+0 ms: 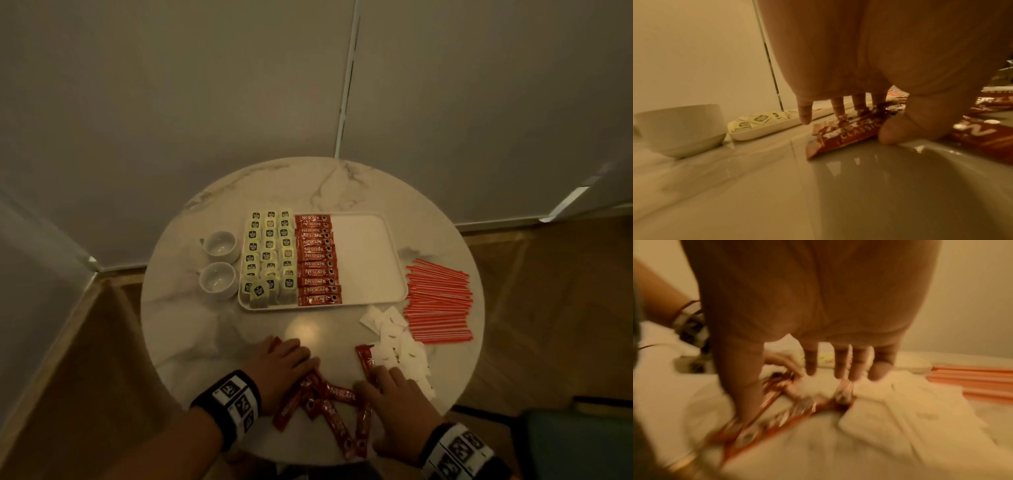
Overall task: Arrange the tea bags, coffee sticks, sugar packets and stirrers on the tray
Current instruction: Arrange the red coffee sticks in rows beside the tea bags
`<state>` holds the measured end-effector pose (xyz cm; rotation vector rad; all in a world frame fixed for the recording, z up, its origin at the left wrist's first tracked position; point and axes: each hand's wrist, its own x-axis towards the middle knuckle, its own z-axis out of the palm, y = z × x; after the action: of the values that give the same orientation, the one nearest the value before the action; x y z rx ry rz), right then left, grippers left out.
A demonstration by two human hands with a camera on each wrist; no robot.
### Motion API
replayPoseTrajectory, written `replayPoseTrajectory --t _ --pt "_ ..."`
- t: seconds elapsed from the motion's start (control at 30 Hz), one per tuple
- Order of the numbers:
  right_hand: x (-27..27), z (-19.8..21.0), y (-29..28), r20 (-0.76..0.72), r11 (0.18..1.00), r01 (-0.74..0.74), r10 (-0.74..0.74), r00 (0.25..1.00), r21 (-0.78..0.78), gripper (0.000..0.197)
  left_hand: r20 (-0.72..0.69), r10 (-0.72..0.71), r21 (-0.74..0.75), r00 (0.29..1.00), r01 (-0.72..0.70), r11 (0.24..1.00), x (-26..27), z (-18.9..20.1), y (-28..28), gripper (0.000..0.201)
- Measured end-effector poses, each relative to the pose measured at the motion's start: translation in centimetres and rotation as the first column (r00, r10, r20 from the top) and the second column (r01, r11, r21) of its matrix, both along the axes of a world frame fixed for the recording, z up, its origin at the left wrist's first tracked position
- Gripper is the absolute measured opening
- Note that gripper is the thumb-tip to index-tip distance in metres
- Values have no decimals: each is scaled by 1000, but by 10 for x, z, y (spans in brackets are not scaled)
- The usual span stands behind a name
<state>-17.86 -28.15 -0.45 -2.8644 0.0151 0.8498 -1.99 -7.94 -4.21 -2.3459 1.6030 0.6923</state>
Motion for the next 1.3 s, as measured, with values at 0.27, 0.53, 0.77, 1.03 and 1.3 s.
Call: replayPoseTrajectory --t 0.27,0.53,0.77,1.03,1.3 --pt "-5 -22 33 85 992 -103 109 990 -75 46 -42 67 -118 997 -72 990 4 -7 -21 35" --pt "16 -30 27 190 996 83 -76 979 -30 38 -152 276 -194 949 -302 933 18 -8 -31 24" --pt "35 -30 23 153 809 516 -569 808 280 26 -419 545 -344 726 -683 645 50 22 -18 8" --pt "51 -34 37 73 867 498 -499 864 32 23 -411 702 -112 581 -797 594 94 36 -5 16" --pt "78 -26 46 119 878 471 -478 870 88 35 29 215 104 976 -217 971 81 34 -25 33"
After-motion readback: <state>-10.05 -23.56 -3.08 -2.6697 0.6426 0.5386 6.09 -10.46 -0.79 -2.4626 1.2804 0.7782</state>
